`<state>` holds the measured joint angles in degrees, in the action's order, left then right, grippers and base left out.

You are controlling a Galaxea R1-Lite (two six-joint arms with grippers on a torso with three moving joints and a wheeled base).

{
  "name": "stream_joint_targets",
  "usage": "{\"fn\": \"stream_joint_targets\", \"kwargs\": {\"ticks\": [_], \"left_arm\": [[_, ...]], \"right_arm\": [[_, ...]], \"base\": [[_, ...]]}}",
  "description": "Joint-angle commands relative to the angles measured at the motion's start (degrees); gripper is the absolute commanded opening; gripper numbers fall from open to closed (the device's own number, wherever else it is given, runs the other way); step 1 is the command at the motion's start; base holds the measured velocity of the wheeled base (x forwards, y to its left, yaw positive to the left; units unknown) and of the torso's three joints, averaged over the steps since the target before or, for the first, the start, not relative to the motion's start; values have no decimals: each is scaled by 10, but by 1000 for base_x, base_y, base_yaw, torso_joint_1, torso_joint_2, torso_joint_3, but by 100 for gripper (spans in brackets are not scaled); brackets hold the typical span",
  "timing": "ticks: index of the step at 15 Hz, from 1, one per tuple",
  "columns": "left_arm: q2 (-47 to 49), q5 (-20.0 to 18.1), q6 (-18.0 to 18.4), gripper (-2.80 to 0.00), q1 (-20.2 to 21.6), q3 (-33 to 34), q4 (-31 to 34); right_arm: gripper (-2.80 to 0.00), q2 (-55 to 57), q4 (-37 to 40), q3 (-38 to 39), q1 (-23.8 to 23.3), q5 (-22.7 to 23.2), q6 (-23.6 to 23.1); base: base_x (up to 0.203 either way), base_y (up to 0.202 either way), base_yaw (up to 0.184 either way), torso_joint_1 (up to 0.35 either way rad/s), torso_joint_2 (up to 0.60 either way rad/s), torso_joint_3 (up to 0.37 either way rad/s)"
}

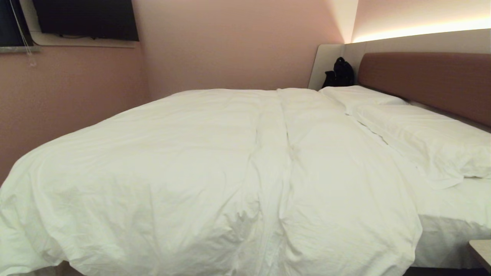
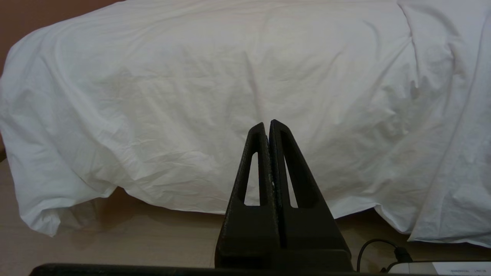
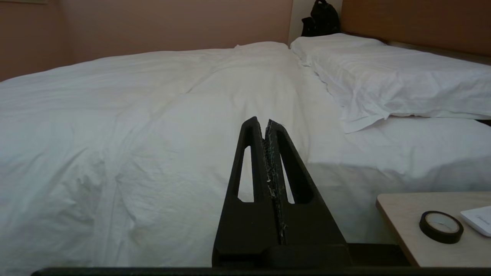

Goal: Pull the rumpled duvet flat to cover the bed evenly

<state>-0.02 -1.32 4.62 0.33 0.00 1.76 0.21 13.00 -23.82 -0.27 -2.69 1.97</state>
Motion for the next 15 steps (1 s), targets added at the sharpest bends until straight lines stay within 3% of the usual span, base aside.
{"fn": "stream_joint_targets", "kwargs": {"ticks": [1,4,15], "left_arm": [[0,0,0,-280,0,0,0],[0,0,0,-280,0,0,0],[0,0,0,-280,0,0,0]], "right_arm": [[-280,0,-72,30,0,-6,-14],[-280,0,-133,104,0,-12,-35],[-280,0,-137,200,0,-7,-39]], "base": [[0,0,0,0,0,0],[0,0,0,0,0,0],[0,0,0,0,0,0]]}}
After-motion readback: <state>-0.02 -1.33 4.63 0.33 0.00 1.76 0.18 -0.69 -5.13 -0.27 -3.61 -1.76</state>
